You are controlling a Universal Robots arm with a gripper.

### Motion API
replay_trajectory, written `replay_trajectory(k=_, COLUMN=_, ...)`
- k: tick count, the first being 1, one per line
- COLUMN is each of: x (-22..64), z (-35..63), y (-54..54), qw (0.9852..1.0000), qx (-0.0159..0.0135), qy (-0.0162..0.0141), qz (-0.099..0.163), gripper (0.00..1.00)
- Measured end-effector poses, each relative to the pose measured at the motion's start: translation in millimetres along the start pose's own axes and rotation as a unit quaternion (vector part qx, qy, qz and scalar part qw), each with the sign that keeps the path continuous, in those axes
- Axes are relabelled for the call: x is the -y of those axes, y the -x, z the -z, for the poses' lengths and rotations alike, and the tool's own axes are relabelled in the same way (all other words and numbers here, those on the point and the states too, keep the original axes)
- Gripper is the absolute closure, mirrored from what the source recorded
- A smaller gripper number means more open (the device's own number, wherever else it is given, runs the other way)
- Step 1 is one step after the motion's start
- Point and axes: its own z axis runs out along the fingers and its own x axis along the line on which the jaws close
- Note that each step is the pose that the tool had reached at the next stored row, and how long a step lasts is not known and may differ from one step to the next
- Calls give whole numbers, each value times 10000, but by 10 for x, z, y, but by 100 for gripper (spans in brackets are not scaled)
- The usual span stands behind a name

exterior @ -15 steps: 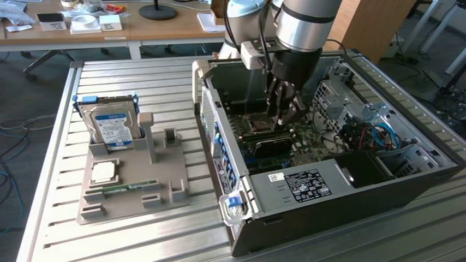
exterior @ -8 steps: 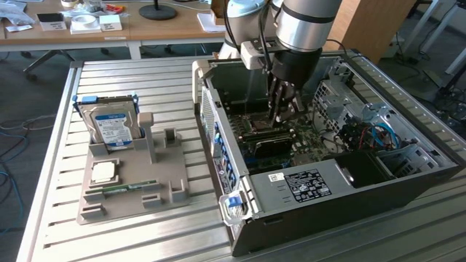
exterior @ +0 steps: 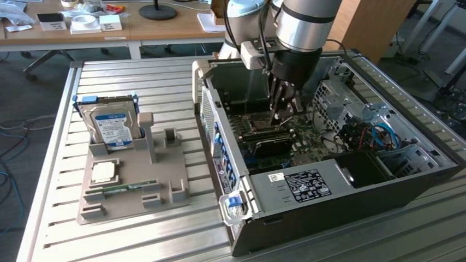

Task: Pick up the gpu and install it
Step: 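Press down on the gpu until it lock into place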

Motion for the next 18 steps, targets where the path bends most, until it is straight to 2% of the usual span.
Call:
replay_trajectory(k=7, x=-1, z=-18, y=53, qw=10000, qx=0, qy=-1, qz=0, gripper=89)
replay_trajectory(k=16, x=-3, z=-181, y=89, qw=10000, qx=0, qy=0, qz=0, gripper=89)
replay_trajectory(k=18, x=-4, z=-187, y=89, qw=10000, qx=-1, qy=0, qz=0, gripper=89)
